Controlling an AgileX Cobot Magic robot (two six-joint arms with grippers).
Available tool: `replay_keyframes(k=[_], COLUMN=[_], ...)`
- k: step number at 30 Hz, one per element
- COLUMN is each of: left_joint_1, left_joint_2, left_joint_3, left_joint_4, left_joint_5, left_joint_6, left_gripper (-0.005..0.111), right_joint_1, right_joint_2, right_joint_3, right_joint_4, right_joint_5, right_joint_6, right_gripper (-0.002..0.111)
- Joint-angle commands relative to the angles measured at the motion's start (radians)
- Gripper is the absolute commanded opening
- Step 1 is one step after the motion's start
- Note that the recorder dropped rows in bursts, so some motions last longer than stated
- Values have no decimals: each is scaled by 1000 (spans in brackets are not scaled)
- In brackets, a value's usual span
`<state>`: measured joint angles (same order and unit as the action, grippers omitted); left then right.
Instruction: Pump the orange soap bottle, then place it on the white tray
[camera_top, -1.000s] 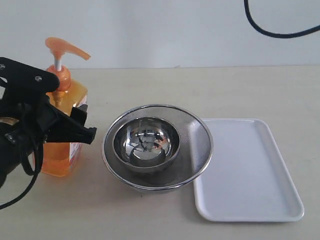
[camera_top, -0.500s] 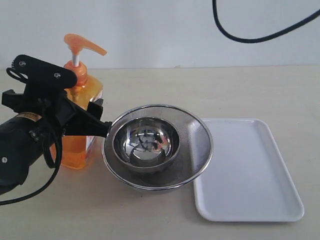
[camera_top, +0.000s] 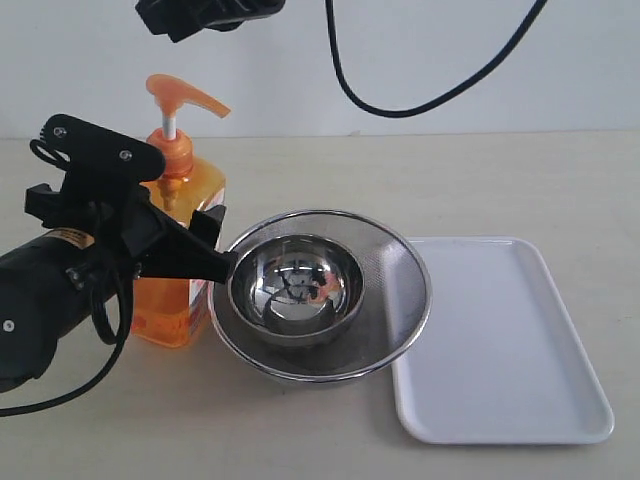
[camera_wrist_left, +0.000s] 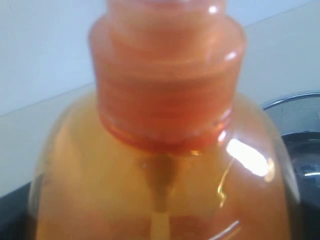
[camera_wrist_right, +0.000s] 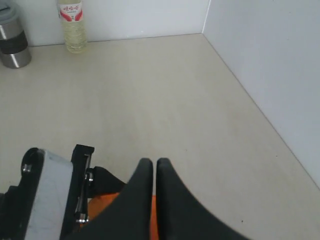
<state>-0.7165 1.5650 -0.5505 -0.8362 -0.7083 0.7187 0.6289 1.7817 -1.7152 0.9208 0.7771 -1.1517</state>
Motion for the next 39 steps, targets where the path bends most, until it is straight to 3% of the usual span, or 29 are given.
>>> replay_keyframes(k=[1, 39], left_joint_1=[-5, -3], left_joint_2=[-5, -5], left_joint_3=[-12, -15], left_joint_4=[36, 38], left_joint_5=[-51, -55], left_joint_6=[-8, -8], left_gripper=[5, 5], right_joint_1=[7, 8], right_joint_2=[2, 69], right_joint_3=[-11, -11], right_joint_4=[3, -258], right_joint_5=[50, 150], right_joint_6=[22, 237], right_gripper=[0, 0])
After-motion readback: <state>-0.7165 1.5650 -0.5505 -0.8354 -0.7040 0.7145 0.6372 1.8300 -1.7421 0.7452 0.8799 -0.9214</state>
